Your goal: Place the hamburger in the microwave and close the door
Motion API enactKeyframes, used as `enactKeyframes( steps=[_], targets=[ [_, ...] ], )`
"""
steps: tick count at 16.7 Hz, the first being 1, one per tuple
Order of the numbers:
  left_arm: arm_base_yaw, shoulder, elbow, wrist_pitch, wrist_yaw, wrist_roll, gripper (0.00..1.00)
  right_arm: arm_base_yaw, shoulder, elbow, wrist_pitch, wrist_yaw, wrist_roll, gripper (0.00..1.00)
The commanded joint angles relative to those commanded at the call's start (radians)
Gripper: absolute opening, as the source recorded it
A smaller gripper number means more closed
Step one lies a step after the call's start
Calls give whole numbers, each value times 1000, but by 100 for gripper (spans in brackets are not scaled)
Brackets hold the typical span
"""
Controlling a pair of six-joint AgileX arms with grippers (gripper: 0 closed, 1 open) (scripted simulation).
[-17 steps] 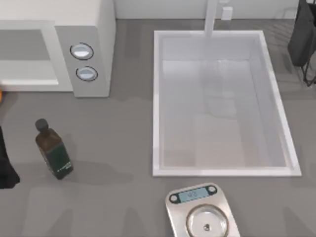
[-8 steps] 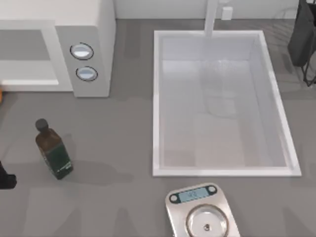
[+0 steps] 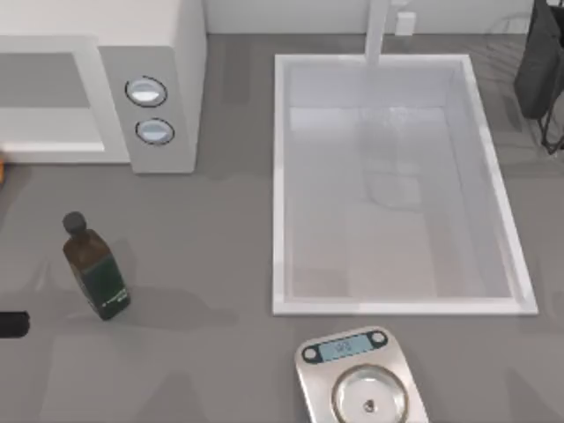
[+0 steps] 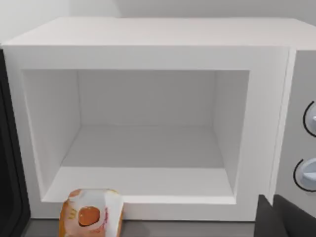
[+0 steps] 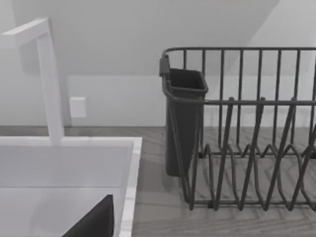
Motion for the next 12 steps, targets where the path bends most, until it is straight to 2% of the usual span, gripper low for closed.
enactKeyframes(
  steps=[9, 12],
  targets=[
    [-1, 0, 1, 0, -2, 0, 0, 0, 0, 0, 0, 0, 0, 100],
    [-45, -8, 7, -13, -55, -2, 0, 0, 0, 0, 0, 0, 0, 100]
  ],
)
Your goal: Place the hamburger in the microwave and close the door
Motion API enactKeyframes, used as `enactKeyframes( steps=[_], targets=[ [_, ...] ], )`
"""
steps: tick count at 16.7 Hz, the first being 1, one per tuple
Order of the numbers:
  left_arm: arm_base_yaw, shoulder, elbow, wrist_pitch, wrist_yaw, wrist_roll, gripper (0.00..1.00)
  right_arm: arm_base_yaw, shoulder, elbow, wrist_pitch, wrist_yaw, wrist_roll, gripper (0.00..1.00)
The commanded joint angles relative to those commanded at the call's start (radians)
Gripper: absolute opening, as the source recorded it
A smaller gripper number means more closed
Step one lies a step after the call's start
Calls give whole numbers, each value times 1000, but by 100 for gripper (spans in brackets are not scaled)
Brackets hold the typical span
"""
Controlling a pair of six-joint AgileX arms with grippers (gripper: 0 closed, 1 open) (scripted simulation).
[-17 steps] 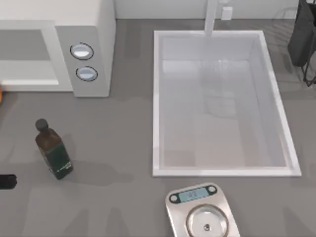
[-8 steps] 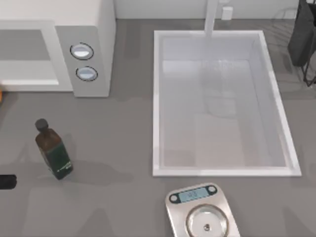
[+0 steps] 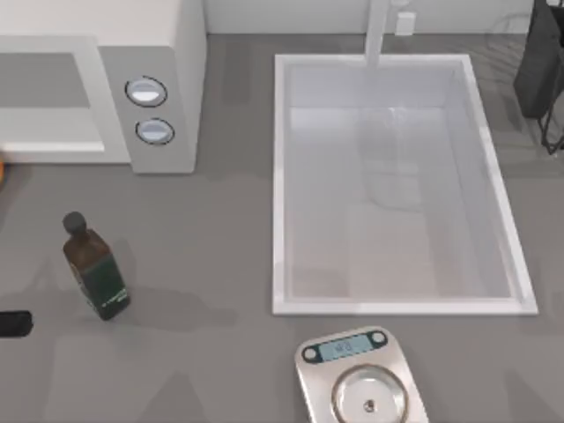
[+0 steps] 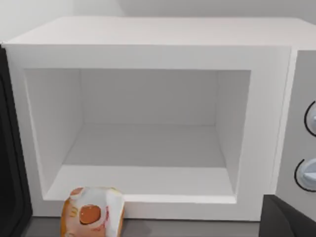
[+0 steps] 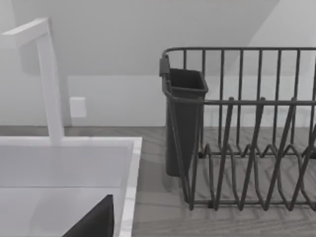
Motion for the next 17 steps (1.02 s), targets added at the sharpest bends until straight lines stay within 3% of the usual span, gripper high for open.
enactKeyframes(
  steps=[11, 17],
  targets=[
    [-359, -52, 40, -95, -348, -1, 0, 0, 0, 0, 0, 0, 0, 100],
    [-408, -59, 46, -108, -398, 0, 0, 0, 0, 0, 0, 0, 0, 100]
  ],
)
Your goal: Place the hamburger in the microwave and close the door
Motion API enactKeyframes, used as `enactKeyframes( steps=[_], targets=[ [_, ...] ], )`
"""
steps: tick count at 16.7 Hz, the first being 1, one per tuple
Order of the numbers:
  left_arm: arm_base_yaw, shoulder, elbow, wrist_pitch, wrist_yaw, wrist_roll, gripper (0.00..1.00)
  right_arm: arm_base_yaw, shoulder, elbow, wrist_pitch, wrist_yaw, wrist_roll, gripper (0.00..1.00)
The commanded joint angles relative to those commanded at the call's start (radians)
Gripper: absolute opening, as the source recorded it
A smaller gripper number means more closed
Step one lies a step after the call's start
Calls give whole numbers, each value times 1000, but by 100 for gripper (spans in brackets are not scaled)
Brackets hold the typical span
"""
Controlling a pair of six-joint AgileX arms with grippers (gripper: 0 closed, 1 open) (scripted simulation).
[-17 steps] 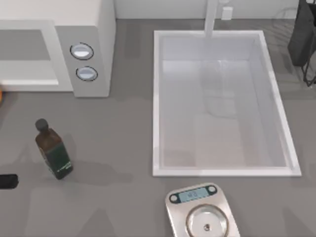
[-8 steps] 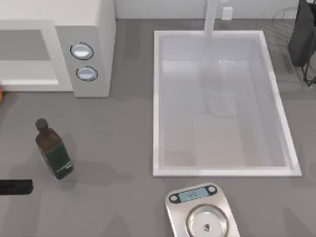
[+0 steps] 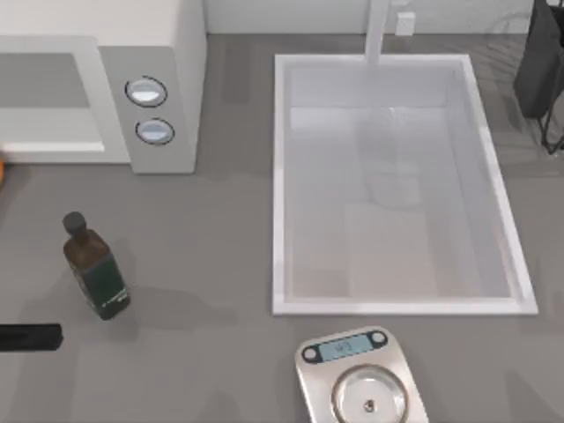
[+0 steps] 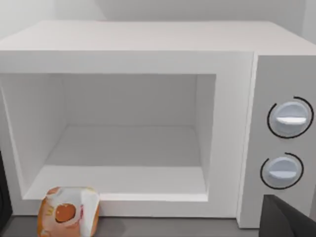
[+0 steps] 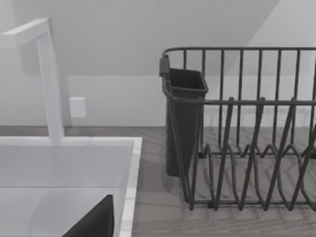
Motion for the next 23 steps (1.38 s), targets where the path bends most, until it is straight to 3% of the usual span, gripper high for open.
enactKeyframes(
  steps=[5, 16, 23],
  targets=[
    [-21, 5, 1, -5, -30, 1, 0, 0, 0, 0, 0, 0, 0, 100],
    [-348, 8, 61, -64, -347, -3, 0, 0, 0, 0, 0, 0, 0, 100],
    [-364, 7, 63, -67, -367, -4, 0, 0, 0, 0, 0, 0, 0, 100]
  ],
)
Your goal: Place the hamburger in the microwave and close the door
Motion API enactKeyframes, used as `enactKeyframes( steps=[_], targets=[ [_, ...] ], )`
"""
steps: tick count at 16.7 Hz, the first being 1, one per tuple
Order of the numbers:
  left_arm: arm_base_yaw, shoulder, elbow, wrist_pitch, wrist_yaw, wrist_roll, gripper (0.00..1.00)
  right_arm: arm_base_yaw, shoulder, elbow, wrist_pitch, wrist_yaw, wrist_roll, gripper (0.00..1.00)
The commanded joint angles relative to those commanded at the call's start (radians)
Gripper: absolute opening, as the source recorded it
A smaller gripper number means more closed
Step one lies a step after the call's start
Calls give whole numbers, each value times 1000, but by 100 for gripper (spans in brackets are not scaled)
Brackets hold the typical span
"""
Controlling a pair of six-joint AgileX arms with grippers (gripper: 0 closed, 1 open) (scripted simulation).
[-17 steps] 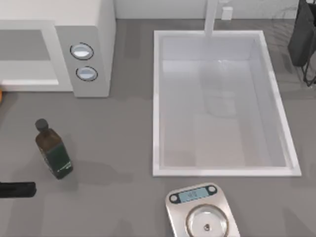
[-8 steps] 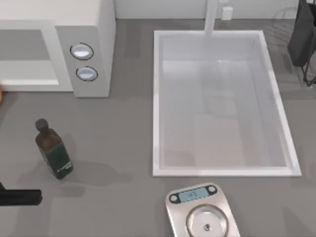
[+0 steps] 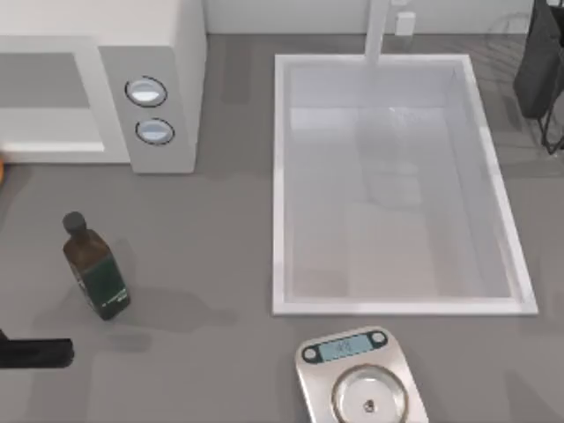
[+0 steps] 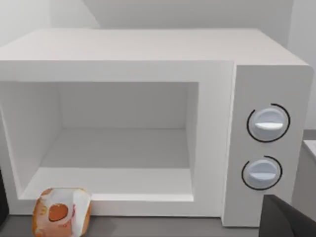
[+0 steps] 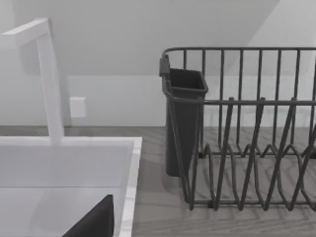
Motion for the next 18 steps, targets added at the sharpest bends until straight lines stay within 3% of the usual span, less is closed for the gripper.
enactKeyframes(
  steps=[4, 13, 18],
  targets=[
    [82, -28, -1, -31, 76, 0, 0, 0, 0, 0, 0, 0, 0, 100],
    [417, -148, -1, -147, 421, 1, 0, 0, 0, 0, 0, 0, 0, 100],
    [454, -160, -1, -157, 455, 2, 0, 0, 0, 0, 0, 0, 0, 100]
  ],
)
